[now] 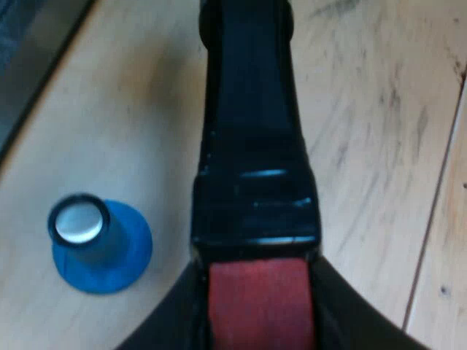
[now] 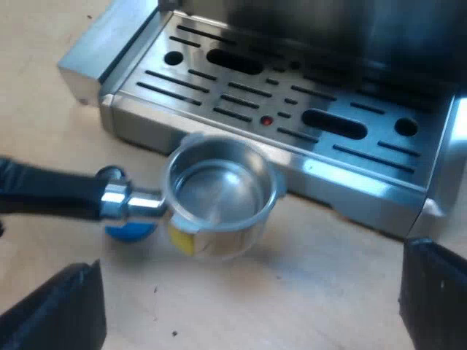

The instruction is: Put the handle in the coffee machine

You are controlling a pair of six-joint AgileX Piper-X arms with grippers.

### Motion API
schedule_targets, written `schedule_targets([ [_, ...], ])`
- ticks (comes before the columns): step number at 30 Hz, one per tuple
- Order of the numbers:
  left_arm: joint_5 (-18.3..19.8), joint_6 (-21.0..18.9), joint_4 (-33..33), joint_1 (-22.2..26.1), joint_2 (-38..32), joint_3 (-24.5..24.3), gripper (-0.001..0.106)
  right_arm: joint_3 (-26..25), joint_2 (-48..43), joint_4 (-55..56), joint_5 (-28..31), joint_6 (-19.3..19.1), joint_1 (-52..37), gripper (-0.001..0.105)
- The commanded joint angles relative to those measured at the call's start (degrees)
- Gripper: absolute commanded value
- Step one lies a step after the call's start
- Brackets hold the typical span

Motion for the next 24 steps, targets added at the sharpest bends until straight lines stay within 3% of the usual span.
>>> schedule_targets([
  [1, 4.31, 2.55, -0.18, 1.62, -0.49, -1.14, 0.0, -0.16, 1.94, -1.86, 4.42, -0.12, 0.1, 0.082],
  [8, 4.71, 4.38, -0.19, 3.96, -0.49, -1.14, 0.0, -0.16, 6.15, -5.48, 6.19, -0.12, 0.1, 0.082],
  [9, 7.05, 6.43, -0.19, 5.75, -0.49, -1.14, 0.0, -0.16, 6.59, -6.24, 5.81, 0.08, 0.1, 0.082],
  [12, 8.37, 7.36, -0.19, 7.63, -0.49, -1.14, 0.0, -0.16, 7.95, -7.45, 5.79, 1.79, 0.1, 0.082],
  [14, 8.39, 8.17, -0.19, 8.49, -0.49, -1.14, 0.0, -0.16, 8.55, -7.48, 5.79, 3.85, 0.1, 0.082],
  [20, 8.49, 10.81, -0.19, 10.59, -0.49, -1.54, 0.0, -0.16, 10.53, -8.36, 5.94, 4.0, 0.1, 0.082],
  [24, 8.65, 13.25, -0.19, 13.39, -0.49, -2.78, 0.0, -0.16, 11.68, -10.05, 10.25, 4.0, 0.1, 0.082],
])
